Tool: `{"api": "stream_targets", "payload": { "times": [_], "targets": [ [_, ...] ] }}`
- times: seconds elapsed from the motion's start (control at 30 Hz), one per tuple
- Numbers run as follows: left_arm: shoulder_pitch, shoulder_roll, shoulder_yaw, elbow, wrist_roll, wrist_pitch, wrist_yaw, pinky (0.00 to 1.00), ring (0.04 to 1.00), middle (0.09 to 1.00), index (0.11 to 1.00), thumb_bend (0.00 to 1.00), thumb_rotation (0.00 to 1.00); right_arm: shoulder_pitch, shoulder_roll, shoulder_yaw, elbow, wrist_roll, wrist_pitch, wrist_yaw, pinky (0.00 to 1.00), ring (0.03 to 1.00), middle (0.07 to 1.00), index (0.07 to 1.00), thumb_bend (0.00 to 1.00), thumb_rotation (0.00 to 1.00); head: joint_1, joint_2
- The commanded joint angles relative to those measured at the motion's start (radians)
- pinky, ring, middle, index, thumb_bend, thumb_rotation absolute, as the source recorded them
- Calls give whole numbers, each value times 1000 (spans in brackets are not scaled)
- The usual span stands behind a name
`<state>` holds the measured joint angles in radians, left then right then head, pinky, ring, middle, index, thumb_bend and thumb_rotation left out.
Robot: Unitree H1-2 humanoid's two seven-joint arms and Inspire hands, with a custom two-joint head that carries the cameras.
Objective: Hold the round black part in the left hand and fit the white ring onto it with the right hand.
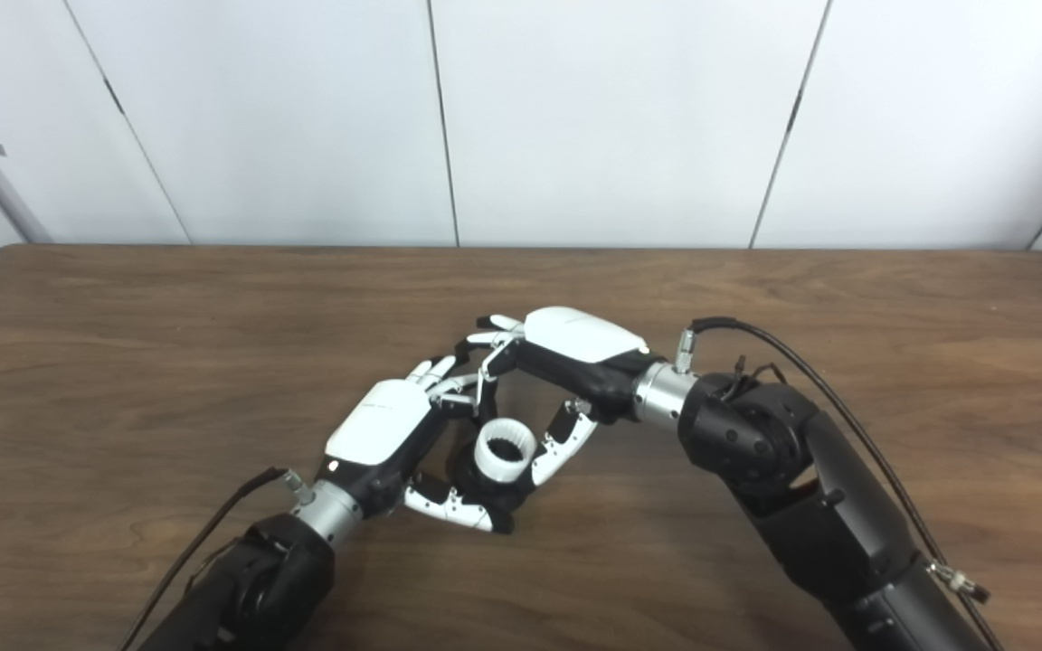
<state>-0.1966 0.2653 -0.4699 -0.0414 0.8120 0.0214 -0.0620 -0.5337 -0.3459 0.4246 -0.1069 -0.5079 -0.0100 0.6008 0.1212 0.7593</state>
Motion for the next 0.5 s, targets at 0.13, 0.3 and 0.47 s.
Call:
{"api": "stream_targets", "payload": {
  "times": [0.13, 0.3, 0.47],
  "targets": [
    [23, -1, -29, -12, 19, 4, -56, 1000, 992, 879, 478, 521, 49, -32, 11, 1, -4, 18, -50, -15, 908, 1000, 916, 475, 522, 130, 0, -4],
    [32, -1, -29, -21, 14, 2, -58, 1000, 994, 881, 478, 521, 49, -35, 15, 4, 6, 22, -59, -14, 913, 1000, 917, 475, 523, 130, 1, -11],
    [38, -3, -29, -26, 15, 6, -64, 1000, 997, 881, 478, 521, 49, -38, 21, 9, 14, 19, -61, -12, 923, 1000, 916, 475, 522, 130, -3, -18]
  ]
}}
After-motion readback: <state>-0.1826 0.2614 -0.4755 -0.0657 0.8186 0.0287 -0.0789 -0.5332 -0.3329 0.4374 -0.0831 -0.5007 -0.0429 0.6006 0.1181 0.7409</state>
